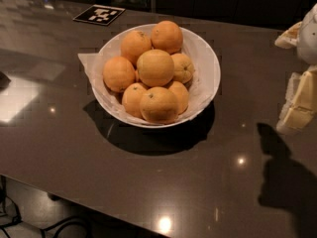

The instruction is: Pick orange from white bowl

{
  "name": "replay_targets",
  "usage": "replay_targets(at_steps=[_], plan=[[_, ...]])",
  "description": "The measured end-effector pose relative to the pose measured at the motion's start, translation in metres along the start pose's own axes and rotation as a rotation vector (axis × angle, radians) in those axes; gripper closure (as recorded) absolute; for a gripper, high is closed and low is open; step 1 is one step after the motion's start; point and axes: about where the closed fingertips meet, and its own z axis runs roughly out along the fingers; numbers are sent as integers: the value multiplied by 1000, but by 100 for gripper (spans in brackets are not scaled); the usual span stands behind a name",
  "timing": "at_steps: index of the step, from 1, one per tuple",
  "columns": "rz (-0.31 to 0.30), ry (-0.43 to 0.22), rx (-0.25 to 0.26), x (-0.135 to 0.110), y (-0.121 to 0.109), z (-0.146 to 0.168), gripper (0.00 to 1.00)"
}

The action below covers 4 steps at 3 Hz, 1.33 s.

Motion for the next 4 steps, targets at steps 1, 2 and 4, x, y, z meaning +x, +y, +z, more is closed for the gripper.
replay_targets(at_steps=[1, 2, 4], plan=[[0, 0, 0, 0, 0, 0, 0], [19, 14, 11, -7, 0, -6, 0], [16, 68, -8, -67, -7, -14, 0]])
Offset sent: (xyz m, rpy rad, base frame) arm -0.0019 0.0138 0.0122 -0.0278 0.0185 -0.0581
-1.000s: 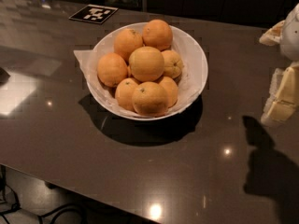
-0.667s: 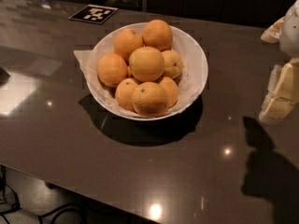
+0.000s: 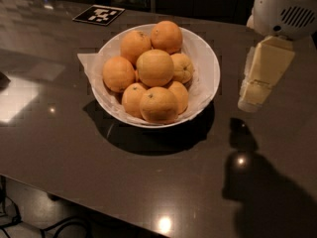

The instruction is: Pick orange from white bowl

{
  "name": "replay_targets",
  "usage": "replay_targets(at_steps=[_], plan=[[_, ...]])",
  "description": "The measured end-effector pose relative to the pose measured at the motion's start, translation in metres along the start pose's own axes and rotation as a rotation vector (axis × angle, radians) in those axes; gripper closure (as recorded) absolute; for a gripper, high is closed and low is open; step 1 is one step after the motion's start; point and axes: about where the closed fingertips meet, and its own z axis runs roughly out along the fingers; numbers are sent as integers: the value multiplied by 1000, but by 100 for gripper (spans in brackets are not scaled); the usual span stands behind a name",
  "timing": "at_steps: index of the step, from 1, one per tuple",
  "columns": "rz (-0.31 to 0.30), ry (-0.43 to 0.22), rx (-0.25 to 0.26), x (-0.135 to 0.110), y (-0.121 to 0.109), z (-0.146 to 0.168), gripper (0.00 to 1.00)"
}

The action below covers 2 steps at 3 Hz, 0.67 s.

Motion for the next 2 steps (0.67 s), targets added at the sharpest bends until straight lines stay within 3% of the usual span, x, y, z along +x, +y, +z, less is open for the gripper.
replay_targets(at_steps=[1, 2], plan=[[-2, -36, 20, -13, -1, -2, 0], [-3, -28, 15, -50, 11, -1, 0]])
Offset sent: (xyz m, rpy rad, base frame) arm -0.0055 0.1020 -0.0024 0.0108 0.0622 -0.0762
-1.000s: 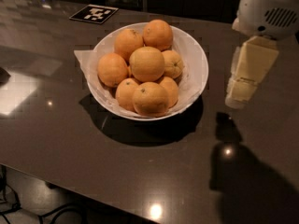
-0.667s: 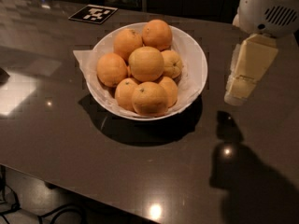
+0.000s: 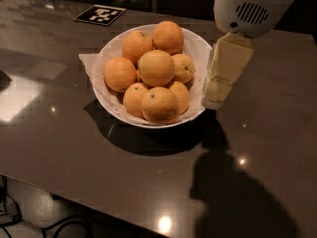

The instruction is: Pick orange from white bowl

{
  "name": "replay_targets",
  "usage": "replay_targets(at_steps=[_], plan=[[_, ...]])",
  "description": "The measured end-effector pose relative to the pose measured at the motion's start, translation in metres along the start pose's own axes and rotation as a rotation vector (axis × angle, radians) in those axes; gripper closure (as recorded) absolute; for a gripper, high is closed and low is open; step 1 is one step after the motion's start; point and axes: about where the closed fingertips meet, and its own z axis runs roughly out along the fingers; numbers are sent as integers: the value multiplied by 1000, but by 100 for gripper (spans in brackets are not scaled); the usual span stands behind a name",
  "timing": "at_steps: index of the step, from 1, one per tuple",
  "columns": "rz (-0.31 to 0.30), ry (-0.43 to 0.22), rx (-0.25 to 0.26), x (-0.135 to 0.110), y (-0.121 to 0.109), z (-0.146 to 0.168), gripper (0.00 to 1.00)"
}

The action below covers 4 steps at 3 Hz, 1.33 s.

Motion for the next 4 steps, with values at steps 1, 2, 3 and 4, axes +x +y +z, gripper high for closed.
replay_targets(at_steps=[1, 2, 3, 4], plan=[[28, 6, -23, -42, 11, 4, 0], [42, -22, 2, -49, 9, -2, 0], [90, -64, 5, -62, 1, -4, 0], [154, -62, -13, -76, -6, 1, 0]])
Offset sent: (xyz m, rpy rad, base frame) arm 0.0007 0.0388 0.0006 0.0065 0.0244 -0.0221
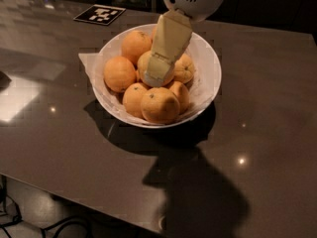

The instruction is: Pick orange from white bowl

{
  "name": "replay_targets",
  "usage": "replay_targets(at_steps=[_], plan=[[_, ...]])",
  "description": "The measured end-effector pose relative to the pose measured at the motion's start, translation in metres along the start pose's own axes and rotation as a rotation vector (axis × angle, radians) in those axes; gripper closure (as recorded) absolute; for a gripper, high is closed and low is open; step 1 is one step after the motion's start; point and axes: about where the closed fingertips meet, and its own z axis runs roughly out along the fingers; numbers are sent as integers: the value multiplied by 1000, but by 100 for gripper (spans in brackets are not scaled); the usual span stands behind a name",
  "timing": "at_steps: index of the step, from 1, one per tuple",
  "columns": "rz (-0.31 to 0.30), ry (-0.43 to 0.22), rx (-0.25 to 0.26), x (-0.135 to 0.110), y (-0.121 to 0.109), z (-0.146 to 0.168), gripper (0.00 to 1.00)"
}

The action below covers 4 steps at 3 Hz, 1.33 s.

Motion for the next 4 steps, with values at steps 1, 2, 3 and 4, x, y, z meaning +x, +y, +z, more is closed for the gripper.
replay_targets(at_steps=[1, 2, 3, 4], plan=[[38, 17, -20, -15, -5, 10, 0], [68, 36, -34, -25, -11, 23, 0], [100, 62, -53, -29, -19, 43, 1], [130, 87, -69, -29, -27, 60, 10]])
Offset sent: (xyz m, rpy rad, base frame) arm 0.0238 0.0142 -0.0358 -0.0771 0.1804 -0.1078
